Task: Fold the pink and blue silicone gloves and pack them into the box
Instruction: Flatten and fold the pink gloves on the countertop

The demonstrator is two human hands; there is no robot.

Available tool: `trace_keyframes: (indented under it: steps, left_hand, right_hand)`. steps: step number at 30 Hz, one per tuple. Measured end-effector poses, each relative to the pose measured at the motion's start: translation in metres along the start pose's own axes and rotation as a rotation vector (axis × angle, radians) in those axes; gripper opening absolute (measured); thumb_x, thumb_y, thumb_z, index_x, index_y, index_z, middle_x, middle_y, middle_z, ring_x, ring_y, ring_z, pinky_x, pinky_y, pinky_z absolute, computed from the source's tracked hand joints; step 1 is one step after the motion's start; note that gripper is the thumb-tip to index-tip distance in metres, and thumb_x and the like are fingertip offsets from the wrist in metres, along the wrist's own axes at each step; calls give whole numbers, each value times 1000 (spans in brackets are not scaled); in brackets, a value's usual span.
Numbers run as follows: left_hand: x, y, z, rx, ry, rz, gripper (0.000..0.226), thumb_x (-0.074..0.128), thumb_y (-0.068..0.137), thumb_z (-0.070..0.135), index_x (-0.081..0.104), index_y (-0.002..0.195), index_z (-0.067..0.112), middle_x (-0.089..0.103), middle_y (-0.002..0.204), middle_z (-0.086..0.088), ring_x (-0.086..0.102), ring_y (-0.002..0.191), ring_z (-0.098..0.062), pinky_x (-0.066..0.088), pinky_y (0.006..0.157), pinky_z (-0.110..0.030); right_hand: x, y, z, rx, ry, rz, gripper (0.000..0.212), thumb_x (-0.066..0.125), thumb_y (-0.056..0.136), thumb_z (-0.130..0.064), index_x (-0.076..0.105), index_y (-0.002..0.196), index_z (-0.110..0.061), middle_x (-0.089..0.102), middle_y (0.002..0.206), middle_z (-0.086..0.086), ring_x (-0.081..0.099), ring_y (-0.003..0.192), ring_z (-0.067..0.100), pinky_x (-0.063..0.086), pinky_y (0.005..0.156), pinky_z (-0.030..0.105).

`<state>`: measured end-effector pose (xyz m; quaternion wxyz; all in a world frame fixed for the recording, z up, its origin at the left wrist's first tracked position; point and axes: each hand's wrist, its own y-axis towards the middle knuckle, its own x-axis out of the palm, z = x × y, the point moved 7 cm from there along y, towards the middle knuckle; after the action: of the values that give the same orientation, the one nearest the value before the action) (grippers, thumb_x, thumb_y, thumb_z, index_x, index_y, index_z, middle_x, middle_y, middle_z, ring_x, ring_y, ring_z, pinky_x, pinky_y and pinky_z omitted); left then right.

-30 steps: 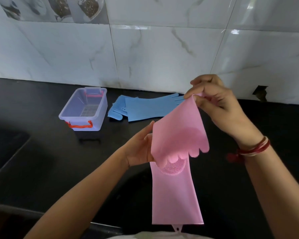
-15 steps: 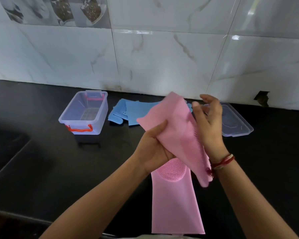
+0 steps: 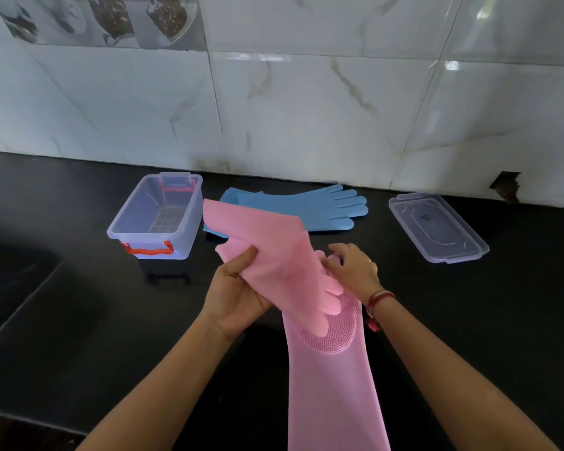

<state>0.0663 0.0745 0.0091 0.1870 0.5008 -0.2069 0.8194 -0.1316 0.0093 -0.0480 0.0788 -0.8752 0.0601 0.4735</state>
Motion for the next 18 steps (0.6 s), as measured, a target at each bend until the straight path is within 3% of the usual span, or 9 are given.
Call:
trace_keyframes:
  steps: [3,6,10,15,18]
  left_hand:
    - [-16,-4,14,16,-1,59,40,54,87,17,55,127,9,67,114,-16,66,102,-31,57,76,-47]
    - [-22,-4,20,26,-41,78,42,53,88,17,51,130,11,67,116,-16,66,104,-32,57,77,-49]
    - [-29,-2,21,22,-101,87,33,55,88,16,63,117,6,66,117,-17,65,104,-34,54,84,-55]
    - [-33,2,23,45,-107,98,29,52,89,18,75,97,4,69,110,-16,67,100,-34,53,83,-57]
    - [-30,5,23,59,-116,108,30,51,90,19,76,94,3,70,108,-16,67,99,-34,56,77,-56]
  right_hand:
    - [14,14,-19,-87,-178,-90,31,49,89,-42,61,113,-26,60,115,2,55,108,25,42,94,45]
    - [25,18,-26,-122,13,-101,10,57,89,-30,65,93,-26,66,100,-3,60,94,18,48,92,44]
    - [22,18,-23,-142,122,110,9,58,91,-25,63,85,-21,62,85,-3,58,79,13,52,85,39]
    - [9,36,-23,-76,327,186,11,57,90,-20,62,81,-20,64,83,0,61,80,17,50,72,29]
    - [5,50,-24,-49,424,182,6,60,90,-21,63,85,-18,65,87,0,60,81,14,54,80,35]
